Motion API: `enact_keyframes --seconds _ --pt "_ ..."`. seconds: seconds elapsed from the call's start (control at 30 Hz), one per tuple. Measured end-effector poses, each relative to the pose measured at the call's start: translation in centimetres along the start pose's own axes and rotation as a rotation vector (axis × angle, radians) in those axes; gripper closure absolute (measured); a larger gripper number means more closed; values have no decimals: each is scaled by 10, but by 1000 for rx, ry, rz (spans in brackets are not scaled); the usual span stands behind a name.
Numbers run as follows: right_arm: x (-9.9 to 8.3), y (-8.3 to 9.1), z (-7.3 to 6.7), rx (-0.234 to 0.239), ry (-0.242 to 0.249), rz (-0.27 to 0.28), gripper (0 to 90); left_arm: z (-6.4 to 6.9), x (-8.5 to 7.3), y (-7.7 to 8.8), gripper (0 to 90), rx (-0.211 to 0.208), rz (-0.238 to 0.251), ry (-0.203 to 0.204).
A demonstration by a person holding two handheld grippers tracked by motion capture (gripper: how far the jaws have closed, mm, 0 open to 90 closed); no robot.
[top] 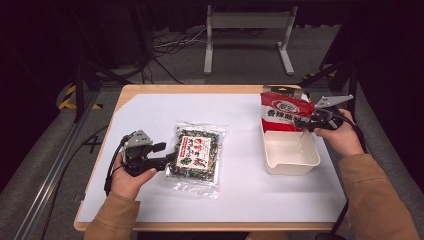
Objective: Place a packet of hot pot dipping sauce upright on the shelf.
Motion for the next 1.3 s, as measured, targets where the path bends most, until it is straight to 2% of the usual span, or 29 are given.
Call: enact_keyframes --seconds 0.13,0.33,0.47,0.67,0.87,0.97,1.03,1.13,1.17,1.3 --pt "5 8 2 -25 -48 54 491 -1 1 -2 428 -1 0 -1" --pt "7 24 0 -55 -97 95 414 -1 4 -4 420 -8 4 -4" --pt "4 38 -2 -76 -120 122 400 -4 7 -5 419 -10 13 -3" --pt "-3 55 -9 -96 -134 126 396 -7 12 -7 413 -7 15 -19" --pt "-2 81 -27 -96 -153 159 372 -14 17 -7 402 18 21 -31" --pt "0 88 -33 -95 -150 175 371 -16 18 -6 402 21 31 -36" --pt "3 98 -45 -86 -162 188 385 -19 19 -3 399 22 29 -38" --pt "7 103 -55 -71 -159 214 387 -23 18 0 387 33 31 -29" --pt "7 103 -55 -71 -159 214 387 -23 18 0 357 33 31 -29" --pt "14 106 -76 -39 -132 246 387 -28 17 3 334 39 38 -10"
Point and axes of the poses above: each handheld gripper's, and its own axes: y roughly backward along the jaws, x roughly out of its top, z roughly to its right, the point moved 6 cm from there along -y, roughly forward along the jaws, and after that the axes turned 11 degrees about -x, right-handed, at the moved point
